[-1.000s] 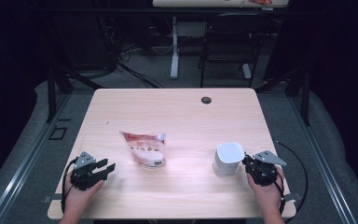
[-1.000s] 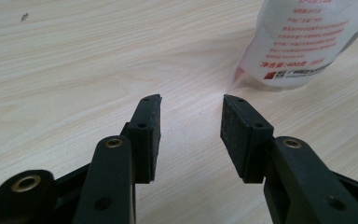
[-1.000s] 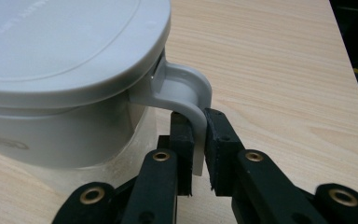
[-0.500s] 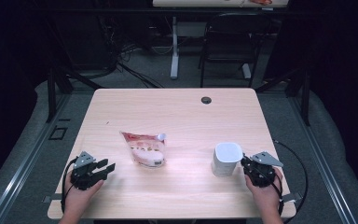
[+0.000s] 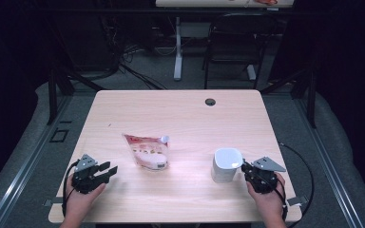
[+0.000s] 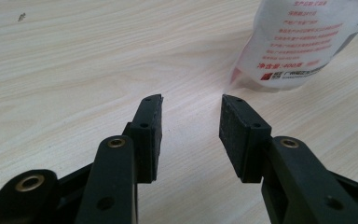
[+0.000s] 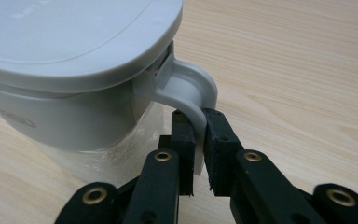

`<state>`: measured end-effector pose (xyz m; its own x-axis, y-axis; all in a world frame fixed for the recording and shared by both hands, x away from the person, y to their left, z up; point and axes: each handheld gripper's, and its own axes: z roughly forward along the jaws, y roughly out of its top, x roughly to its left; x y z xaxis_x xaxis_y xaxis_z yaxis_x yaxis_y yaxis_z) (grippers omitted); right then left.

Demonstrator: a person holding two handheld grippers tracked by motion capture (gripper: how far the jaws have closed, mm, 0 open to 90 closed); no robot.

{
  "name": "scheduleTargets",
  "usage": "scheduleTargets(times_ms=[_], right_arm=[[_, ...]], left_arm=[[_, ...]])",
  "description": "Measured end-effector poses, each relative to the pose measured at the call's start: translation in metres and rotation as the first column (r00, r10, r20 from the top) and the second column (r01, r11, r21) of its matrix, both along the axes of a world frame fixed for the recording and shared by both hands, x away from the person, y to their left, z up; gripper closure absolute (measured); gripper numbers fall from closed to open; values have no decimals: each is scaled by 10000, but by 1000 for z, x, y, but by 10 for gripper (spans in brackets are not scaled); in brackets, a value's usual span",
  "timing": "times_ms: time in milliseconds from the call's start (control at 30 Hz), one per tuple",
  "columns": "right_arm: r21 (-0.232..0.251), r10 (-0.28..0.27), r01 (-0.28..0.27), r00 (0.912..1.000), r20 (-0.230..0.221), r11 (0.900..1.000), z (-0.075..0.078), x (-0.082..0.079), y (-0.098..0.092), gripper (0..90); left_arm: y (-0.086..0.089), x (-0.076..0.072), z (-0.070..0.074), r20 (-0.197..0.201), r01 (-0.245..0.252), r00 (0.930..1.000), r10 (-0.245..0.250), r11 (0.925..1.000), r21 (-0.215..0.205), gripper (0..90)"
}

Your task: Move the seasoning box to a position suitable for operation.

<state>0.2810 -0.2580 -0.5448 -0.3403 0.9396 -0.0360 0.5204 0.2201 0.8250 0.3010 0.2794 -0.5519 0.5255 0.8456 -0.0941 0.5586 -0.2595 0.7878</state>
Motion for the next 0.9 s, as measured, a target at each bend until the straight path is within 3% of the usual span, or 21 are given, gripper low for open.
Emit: scheduleTargets(times_ms=[500,900], right_arm=[[-220,492,-495,9987,-147,9985,2,-14,18,835],[160,711,-704,9962,-500,9974,4,-22,20,820]], left_arm=[[-3,-3,3,137,167,9998,-167,9998,-46,593],[-5,-4,4,156,265,9995,-265,9996,-20,593]])
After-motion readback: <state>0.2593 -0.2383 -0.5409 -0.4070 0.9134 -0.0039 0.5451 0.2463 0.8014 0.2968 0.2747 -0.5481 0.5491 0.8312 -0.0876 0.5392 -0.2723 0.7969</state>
